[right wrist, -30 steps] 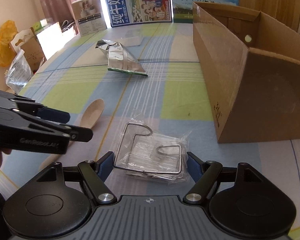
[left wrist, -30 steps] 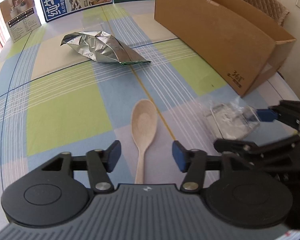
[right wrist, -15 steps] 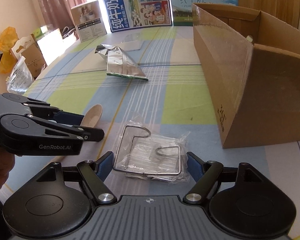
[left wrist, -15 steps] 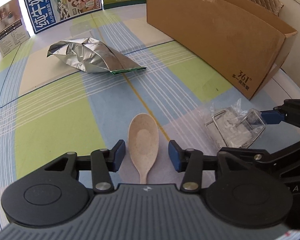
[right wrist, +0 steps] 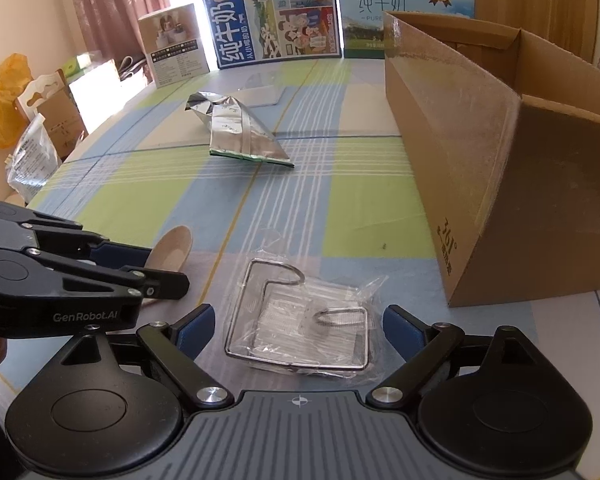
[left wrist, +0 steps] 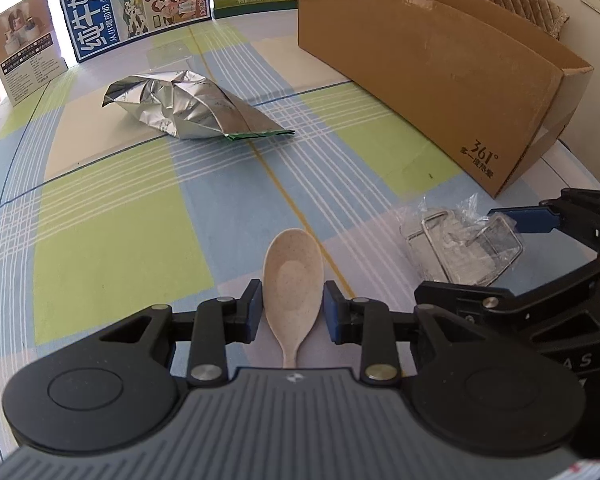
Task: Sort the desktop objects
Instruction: 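Lift the spoon and wire rack and hold them above the table, then carry the wooden spoon with the left tool while the right tool carries the bagged rack over the box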
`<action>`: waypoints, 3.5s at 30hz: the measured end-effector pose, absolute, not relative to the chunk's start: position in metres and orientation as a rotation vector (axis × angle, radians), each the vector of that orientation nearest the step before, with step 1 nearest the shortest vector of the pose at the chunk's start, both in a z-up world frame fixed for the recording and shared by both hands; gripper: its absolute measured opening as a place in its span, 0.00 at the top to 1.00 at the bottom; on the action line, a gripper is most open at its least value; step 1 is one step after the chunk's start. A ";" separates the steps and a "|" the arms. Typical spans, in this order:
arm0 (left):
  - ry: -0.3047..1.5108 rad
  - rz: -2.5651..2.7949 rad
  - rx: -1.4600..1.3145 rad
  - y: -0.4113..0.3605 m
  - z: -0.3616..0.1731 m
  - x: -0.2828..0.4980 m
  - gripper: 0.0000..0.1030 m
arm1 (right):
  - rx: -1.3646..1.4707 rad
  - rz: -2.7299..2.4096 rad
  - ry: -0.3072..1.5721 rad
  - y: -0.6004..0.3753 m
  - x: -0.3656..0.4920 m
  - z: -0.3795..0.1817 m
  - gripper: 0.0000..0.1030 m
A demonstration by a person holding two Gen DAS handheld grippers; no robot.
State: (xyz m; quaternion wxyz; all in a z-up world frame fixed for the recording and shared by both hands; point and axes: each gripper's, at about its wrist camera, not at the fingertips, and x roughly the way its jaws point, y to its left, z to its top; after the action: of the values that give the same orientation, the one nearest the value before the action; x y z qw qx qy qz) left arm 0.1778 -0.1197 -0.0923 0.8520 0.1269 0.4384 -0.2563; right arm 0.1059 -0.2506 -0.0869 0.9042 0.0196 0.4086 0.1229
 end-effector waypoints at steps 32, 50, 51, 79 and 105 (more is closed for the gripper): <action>0.886 -0.510 0.216 -0.118 -0.061 0.163 0.74 | 0.003 0.235 0.766 -0.254 0.083 -0.059 0.31; 0.915 -0.527 0.269 -0.128 -0.086 0.164 0.74 | 0.039 0.207 0.832 -0.264 0.091 -0.073 0.31; 0.915 -0.524 0.271 -0.128 -0.088 0.164 0.73 | 0.045 0.207 0.836 -0.264 0.092 -0.074 0.31; 0.840 -0.498 0.235 -0.128 -0.056 0.151 0.73 | 0.101 0.203 0.769 -0.271 0.080 -0.048 0.31; 0.685 -0.554 0.169 -0.167 0.052 0.091 0.73 | 0.121 0.127 0.562 -0.325 0.031 0.054 0.31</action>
State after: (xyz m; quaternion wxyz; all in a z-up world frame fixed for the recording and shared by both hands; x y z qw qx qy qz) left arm 0.0913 -0.1665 0.0516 0.9011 0.0817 0.3309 -0.2680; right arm 0.0315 -0.3249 0.0543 0.9570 0.0596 0.2770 0.0627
